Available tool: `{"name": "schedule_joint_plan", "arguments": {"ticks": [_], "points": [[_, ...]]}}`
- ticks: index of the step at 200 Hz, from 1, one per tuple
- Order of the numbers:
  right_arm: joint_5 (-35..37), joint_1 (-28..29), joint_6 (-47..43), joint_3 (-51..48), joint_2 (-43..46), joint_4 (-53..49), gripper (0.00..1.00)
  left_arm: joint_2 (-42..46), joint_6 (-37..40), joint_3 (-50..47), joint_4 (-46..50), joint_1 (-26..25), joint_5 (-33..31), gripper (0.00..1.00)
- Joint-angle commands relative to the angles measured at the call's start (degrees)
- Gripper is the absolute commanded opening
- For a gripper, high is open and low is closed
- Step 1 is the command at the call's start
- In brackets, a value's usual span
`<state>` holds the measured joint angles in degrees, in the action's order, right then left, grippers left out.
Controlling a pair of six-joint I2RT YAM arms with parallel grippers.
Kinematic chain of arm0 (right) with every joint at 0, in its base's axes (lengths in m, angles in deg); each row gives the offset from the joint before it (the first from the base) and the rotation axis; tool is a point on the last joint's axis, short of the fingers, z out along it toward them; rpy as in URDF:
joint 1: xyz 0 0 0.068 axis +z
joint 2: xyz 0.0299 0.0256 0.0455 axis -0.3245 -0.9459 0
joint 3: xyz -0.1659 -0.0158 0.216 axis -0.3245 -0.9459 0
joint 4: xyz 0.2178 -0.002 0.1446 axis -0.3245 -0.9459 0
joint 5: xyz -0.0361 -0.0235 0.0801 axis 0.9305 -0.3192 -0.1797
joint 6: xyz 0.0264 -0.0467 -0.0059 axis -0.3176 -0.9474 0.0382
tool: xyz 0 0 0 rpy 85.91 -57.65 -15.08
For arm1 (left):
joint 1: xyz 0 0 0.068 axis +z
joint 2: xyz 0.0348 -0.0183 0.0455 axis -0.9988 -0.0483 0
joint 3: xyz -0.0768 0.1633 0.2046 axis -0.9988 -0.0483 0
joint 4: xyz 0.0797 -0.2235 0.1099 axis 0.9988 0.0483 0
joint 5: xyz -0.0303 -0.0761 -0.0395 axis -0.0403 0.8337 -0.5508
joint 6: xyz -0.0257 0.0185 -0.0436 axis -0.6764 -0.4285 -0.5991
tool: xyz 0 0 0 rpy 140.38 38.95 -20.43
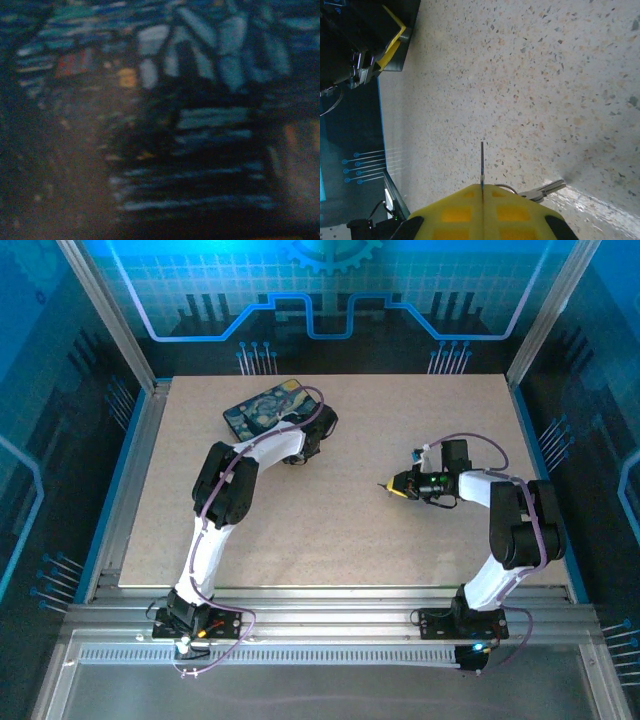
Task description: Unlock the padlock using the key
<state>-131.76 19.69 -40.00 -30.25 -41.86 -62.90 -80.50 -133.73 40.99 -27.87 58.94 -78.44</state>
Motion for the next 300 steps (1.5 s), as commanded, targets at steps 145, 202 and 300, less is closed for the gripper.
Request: {"name": "schedule_joint_plan", "arguments": {"ticks": [145, 202, 300], "points": [[1.5, 8.7, -1.3, 1.7, 8.4, -0.5, 0.00, 15.4, 6.2, -6.3, 1.4, 4.3, 41.2, 0.14], [1.6, 13.0, 3.1, 1.9, 13.4, 4.5, 0.00, 20.2, -1.6, -9.2, -3.3, 5.7, 59.9, 0.13], [3.6, 14.5, 4.9, -0.3, 13.7, 23.5, 0.00, 28.5, -24.5, -21.5, -22.5, 6.3, 72.9, 0.13]]}}
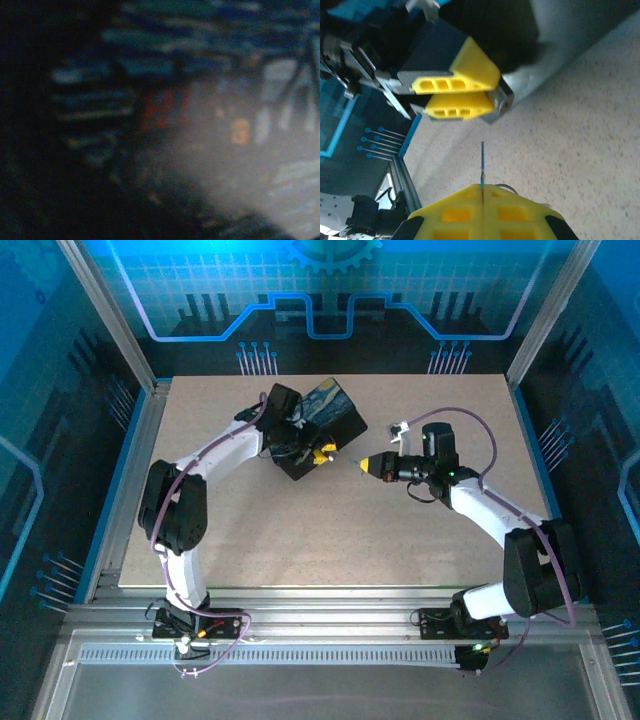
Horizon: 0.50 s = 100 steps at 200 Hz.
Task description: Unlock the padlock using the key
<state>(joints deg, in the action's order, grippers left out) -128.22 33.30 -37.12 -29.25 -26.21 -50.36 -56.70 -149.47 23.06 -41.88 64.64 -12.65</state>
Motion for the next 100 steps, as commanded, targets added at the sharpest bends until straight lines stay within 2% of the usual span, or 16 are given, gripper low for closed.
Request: {"name": "schedule_joint_plan", "arguments": {"ticks": [1, 33, 66, 100], "points": [[0.0, 0.9, 2.2, -1.4, -2.1, 11.4, 0.00, 4.9, -9.0, -3.7, -8.7, 0.6, 7.1, 0.13], [-0.1, 1.4, 4.9, -3.5, -4.7, 21.5, 0.00, 7.7, -15.0, -9.2, -14.9, 1.6, 7.3, 0.13], [-0.2, 2.4, 1.8, -3.1, -6.2, 21.1, 0.00, 9.6, -19.1, -13.2, -20.4, 2.6, 7.3, 0.13], [-1.5, 2.8, 3.0, -4.2, -7.7, 25.2, 0.00, 9.8, -20.2, -14.4, -22.3, 3.0, 7.4, 0.13]]}}
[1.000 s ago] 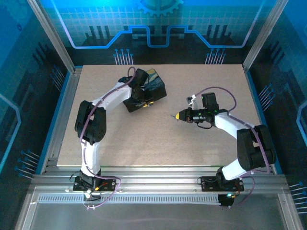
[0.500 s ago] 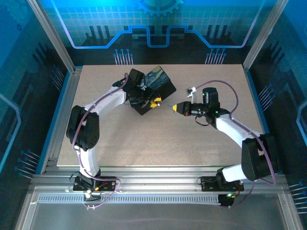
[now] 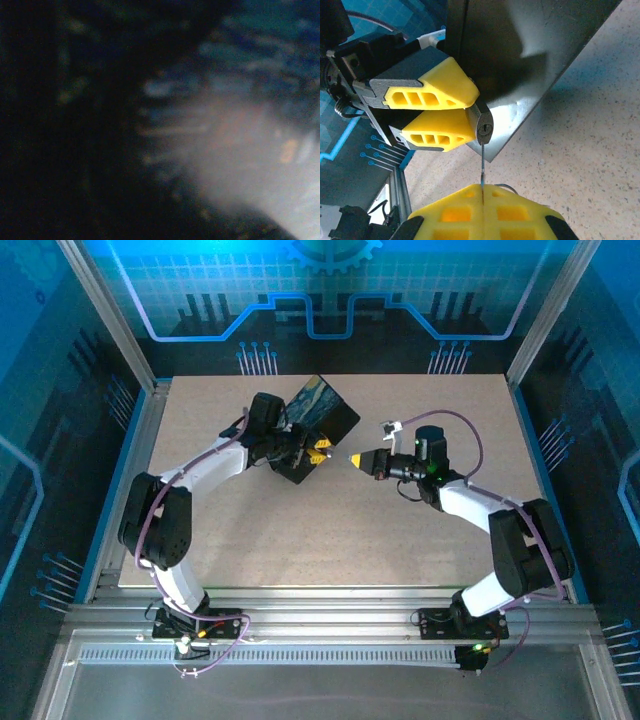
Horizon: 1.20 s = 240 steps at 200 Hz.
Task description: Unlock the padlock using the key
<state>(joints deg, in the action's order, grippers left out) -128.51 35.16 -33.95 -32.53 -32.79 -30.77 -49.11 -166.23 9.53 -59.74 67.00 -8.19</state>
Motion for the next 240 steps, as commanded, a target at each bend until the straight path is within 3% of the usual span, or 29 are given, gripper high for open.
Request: {"name": "schedule_joint_plan", "arguments": {"ticks": [1, 240], "points": [[-1.1, 1.0, -0.1, -0.9, -1.2, 5.6, 0.00, 2.2, -3.5, -0.9, -4.4, 0.6, 3.0, 0.13], [-0.4, 3.1, 2.3, 4.7, -6.6, 7.7, 0.00, 2.3, -3.5, -2.1, -6.1, 0.7, 3.0, 0.11]]}}
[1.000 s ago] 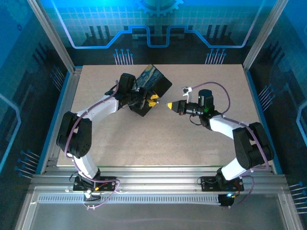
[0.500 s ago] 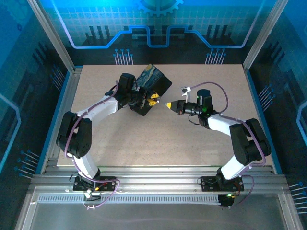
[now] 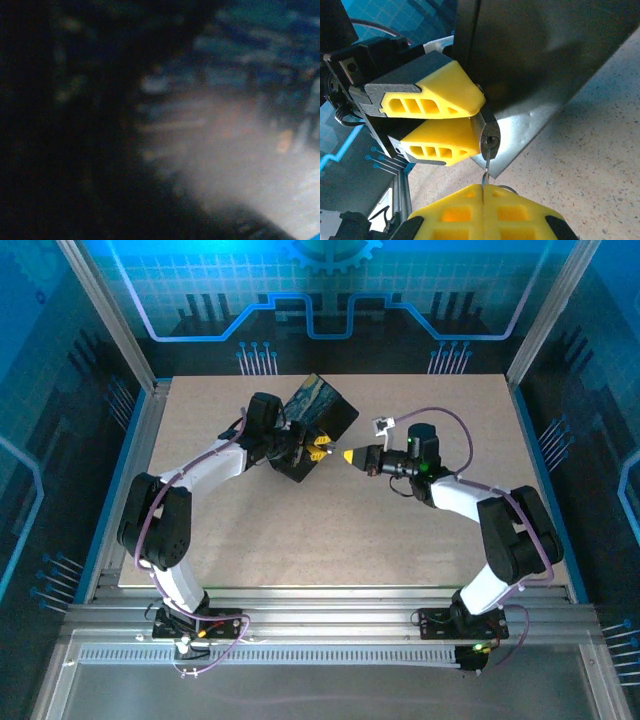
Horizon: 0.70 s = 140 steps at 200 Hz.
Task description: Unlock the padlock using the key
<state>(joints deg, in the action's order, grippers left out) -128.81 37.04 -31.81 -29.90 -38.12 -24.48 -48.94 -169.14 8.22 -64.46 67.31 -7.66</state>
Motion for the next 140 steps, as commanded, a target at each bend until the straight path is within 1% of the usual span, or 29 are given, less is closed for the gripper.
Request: {"name": "schedule_joint_plan", "arguments": {"ticks": [1, 83, 117, 140], "points": [[-0.1, 1.2, 0.2, 2.0, -1.3, 1.4, 0.00, 2.1, -0.6, -0.8, -1.4, 0.4, 2.5, 0.12], [1.8, 0.9, 0.7, 1.7, -2.0, 1.7, 0.00, 2.5, -0.5, -1.1, -1.3, 0.4, 2.4, 0.11], [1.4, 0.9, 1.9, 1.5, -2.5, 4.2, 0.00, 2.5, 2.0, 0.2, 1.5, 0.3, 2.6, 0.11], [1.1, 1.5, 1.0, 2.0, -2.6, 4.4, 0.00, 2.4, 3.0, 0.7, 2.6, 0.2, 2.9, 0.11]]}}
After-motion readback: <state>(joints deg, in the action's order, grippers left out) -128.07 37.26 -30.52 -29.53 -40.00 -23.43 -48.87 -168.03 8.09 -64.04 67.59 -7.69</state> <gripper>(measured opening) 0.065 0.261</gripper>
